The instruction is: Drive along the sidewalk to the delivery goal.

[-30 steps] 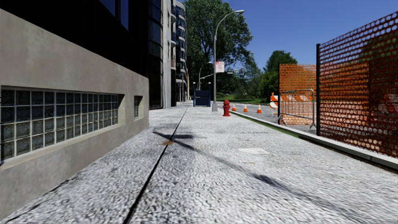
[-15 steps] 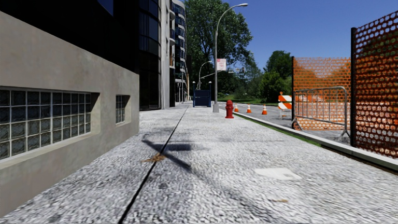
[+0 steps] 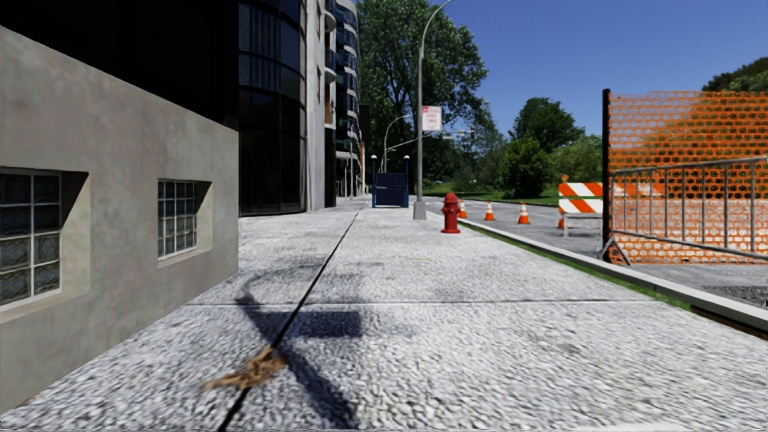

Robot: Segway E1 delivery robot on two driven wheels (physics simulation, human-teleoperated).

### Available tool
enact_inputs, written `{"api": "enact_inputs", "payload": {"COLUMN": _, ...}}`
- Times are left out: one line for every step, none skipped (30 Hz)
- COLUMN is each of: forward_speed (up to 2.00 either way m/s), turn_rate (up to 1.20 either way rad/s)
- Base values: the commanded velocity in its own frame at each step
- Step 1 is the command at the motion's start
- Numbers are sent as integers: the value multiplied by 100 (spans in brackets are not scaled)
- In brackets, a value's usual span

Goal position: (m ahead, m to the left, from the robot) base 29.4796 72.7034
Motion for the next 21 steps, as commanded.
{"api": "enact_inputs", "payload": {"forward_speed": 200, "turn_rate": 0}}
{"api": "enact_inputs", "payload": {"forward_speed": 200, "turn_rate": 0}}
{"api": "enact_inputs", "payload": {"forward_speed": 200, "turn_rate": 0}}
{"api": "enact_inputs", "payload": {"forward_speed": 200, "turn_rate": 0}}
{"api": "enact_inputs", "payload": {"forward_speed": 200, "turn_rate": 0}}
{"api": "enact_inputs", "payload": {"forward_speed": 200, "turn_rate": 0}}
{"api": "enact_inputs", "payload": {"forward_speed": 200, "turn_rate": 0}}
{"api": "enact_inputs", "payload": {"forward_speed": 200, "turn_rate": 0}}
{"api": "enact_inputs", "payload": {"forward_speed": 200, "turn_rate": 0}}
{"api": "enact_inputs", "payload": {"forward_speed": 200, "turn_rate": 0}}
{"api": "enact_inputs", "payload": {"forward_speed": 200, "turn_rate": 0}}
{"api": "enact_inputs", "payload": {"forward_speed": 200, "turn_rate": 0}}
{"api": "enact_inputs", "payload": {"forward_speed": 200, "turn_rate": 0}}
{"api": "enact_inputs", "payload": {"forward_speed": 200, "turn_rate": 0}}
{"api": "enact_inputs", "payload": {"forward_speed": 200, "turn_rate": 0}}
{"api": "enact_inputs", "payload": {"forward_speed": 200, "turn_rate": 0}}
{"api": "enact_inputs", "payload": {"forward_speed": 200, "turn_rate": 0}}
{"api": "enact_inputs", "payload": {"forward_speed": 200, "turn_rate": 0}}
{"api": "enact_inputs", "payload": {"forward_speed": 200, "turn_rate": 0}}
{"api": "enact_inputs", "payload": {"forward_speed": 200, "turn_rate": 0}}
{"api": "enact_inputs", "payload": {"forward_speed": 200, "turn_rate": 0}}
